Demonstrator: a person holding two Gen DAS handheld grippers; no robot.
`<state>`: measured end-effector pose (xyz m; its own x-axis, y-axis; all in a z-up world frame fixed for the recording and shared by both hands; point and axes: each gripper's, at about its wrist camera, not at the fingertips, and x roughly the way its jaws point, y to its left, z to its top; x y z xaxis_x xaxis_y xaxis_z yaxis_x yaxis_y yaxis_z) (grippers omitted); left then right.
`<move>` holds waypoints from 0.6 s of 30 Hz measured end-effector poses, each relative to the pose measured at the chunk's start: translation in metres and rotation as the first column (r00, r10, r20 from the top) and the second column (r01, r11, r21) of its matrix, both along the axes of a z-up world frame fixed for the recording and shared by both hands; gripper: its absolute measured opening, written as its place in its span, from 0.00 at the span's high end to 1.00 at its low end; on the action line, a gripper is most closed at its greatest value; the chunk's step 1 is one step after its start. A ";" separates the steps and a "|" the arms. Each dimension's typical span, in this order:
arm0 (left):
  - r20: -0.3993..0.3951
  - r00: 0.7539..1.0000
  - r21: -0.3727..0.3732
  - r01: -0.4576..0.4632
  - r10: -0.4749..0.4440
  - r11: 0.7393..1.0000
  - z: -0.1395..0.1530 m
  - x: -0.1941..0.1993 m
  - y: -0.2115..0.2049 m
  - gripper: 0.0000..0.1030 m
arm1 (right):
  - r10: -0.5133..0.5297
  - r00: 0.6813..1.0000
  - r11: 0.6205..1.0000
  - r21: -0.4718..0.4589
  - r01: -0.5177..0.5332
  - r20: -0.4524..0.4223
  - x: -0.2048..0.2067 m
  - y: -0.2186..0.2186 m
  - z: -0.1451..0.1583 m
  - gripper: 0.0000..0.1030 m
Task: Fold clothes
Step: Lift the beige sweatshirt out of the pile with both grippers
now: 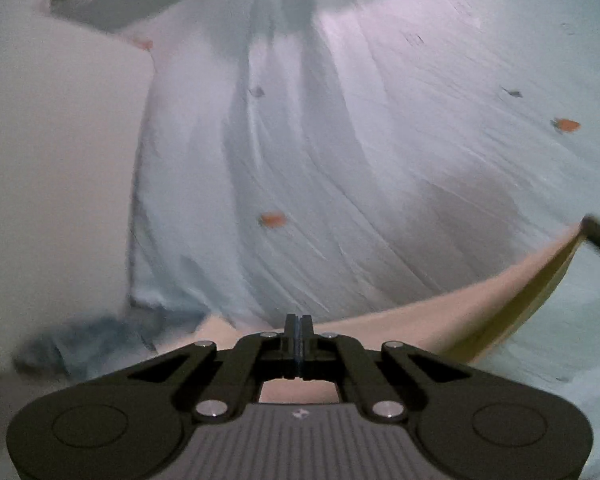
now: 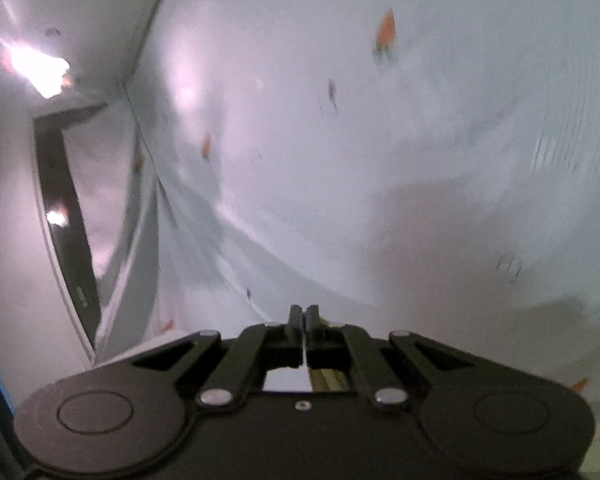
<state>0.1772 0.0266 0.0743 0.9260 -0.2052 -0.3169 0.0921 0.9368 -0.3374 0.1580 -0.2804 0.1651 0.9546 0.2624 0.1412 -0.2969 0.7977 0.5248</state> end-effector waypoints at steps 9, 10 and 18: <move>-0.064 0.978 -0.086 0.191 -0.197 0.978 -0.015 -0.065 -0.070 1.00 | -0.134 0.982 0.988 -0.061 0.143 0.132 -0.143 -0.044 0.057 0.99; -0.066 0.973 -0.091 0.215 -0.222 0.972 -0.015 -0.071 -0.080 1.00 | -0.140 0.979 0.986 -0.072 0.152 0.150 -0.154 -0.046 0.065 0.99; -0.082 0.949 -0.103 0.297 -0.305 0.949 -0.016 -0.101 -0.128 1.00 | -0.192 0.961 0.963 -0.153 0.223 0.198 -0.200 -0.072 0.097 0.99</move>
<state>0.0765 -0.1014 0.0582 0.7831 -0.5008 -0.3686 0.3284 0.8365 -0.4387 -0.0415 -0.3526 0.2618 0.9535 0.0966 0.2856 -0.1919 0.9251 0.3277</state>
